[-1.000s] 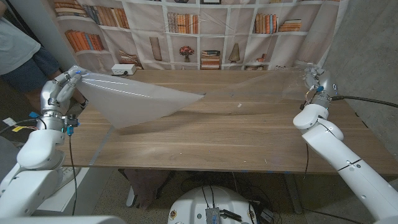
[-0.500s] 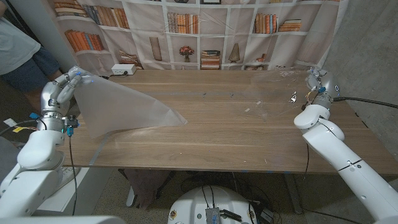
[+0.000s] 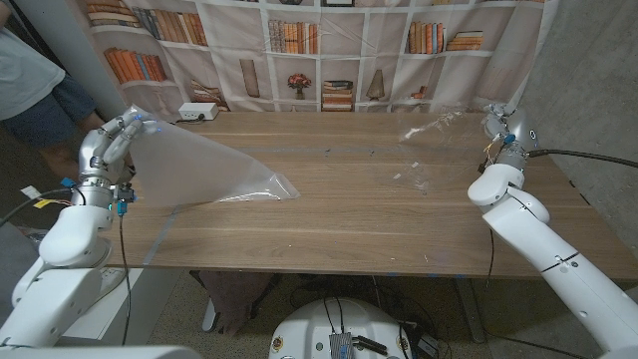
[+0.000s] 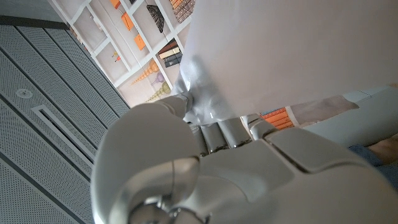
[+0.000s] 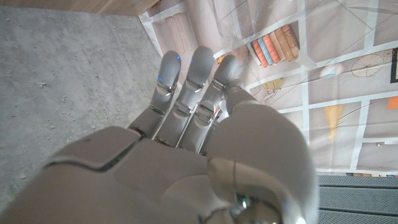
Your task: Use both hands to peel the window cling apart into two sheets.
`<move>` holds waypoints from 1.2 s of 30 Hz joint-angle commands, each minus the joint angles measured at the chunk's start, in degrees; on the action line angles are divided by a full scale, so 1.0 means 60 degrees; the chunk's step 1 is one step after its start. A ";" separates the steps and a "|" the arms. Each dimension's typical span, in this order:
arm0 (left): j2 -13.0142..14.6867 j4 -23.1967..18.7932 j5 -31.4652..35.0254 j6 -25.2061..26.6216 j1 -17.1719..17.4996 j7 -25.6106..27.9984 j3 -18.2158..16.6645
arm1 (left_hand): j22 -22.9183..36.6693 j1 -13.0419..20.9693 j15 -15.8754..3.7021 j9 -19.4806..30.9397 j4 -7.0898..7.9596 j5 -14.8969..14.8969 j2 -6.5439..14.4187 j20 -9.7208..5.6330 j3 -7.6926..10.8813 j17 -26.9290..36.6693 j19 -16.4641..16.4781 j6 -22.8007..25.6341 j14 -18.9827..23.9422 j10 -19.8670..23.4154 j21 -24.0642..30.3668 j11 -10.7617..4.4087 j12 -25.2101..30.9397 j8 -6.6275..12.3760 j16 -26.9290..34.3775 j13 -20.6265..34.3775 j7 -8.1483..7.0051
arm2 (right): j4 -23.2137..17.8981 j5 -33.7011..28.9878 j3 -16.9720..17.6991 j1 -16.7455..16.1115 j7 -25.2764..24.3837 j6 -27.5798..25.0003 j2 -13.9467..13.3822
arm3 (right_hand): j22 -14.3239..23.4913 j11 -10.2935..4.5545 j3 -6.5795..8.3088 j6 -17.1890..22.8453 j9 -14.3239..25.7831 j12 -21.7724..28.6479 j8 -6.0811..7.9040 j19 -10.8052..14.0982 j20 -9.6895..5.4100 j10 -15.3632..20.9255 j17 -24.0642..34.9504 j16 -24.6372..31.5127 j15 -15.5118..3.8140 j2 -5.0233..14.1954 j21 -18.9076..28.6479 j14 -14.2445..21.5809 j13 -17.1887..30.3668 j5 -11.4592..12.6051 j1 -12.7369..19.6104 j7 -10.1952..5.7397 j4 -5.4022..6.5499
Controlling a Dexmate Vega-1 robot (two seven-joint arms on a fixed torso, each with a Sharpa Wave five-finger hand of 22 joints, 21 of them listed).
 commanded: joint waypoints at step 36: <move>0.0629 -0.0196 -0.0026 -0.0169 -0.0786 0.0035 0.1675 | 0.0120 0.0082 -0.0631 -0.0100 -0.0210 0.0015 -0.0023 -0.0718 -0.0048 0.0099 0.1921 0.0815 0.0632 0.0548 0.0725 -0.0324 0.0220 0.0220 0.0186 0.0083 -0.0482 | 0.0383 -0.0488 -0.0614 0.0057 0.0928 0.2324 -0.0128 | 0.0029 0.0018 0.0003 0.0067 0.0043 0.0061 0.0038 0.0053 -0.1519 0.0046 0.0008 0.0054 -0.0576 -0.0019 0.0077 0.0053 0.0016 0.0049 -0.0084 0.0000 -0.0027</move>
